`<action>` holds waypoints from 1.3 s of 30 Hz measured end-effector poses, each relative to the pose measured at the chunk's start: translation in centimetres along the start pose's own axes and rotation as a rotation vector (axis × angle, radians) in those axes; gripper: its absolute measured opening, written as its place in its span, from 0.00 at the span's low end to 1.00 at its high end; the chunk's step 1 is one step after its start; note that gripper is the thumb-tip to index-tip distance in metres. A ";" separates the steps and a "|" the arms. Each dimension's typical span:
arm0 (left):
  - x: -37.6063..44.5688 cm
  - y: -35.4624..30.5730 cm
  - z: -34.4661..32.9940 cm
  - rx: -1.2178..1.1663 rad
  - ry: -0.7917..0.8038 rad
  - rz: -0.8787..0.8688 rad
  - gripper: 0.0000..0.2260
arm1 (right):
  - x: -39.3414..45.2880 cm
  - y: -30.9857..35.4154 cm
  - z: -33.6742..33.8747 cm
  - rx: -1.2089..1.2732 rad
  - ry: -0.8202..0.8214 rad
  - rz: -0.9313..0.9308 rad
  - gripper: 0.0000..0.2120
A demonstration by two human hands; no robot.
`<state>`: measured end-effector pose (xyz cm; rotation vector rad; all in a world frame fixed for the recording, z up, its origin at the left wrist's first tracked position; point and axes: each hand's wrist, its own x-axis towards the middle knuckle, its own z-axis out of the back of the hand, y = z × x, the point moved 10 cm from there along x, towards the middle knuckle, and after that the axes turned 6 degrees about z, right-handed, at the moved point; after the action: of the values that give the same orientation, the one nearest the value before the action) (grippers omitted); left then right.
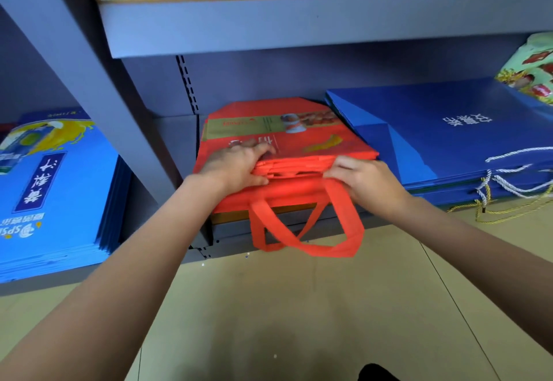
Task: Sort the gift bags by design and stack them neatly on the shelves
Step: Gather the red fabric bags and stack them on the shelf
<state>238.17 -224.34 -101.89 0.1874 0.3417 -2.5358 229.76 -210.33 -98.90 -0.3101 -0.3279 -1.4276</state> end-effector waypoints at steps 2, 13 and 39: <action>-0.4 0.0 -1.7 0.077 0.029 0.010 0.29 | -1.4 -0.4 -0.9 -0.006 0.046 0.002 0.05; -0.8 -2.0 -2.3 0.209 -0.101 0.065 0.33 | -4.2 -0.9 -1.9 0.053 -0.002 -0.215 0.10; -3.3 -0.3 9.9 0.386 -0.800 0.138 0.31 | 10.6 -3.0 6.9 -0.727 -0.081 -0.212 0.28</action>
<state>240.13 -225.20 -91.64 -0.6246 -0.4556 -2.2878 227.78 -217.59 -88.26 -0.9463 0.1134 -1.7120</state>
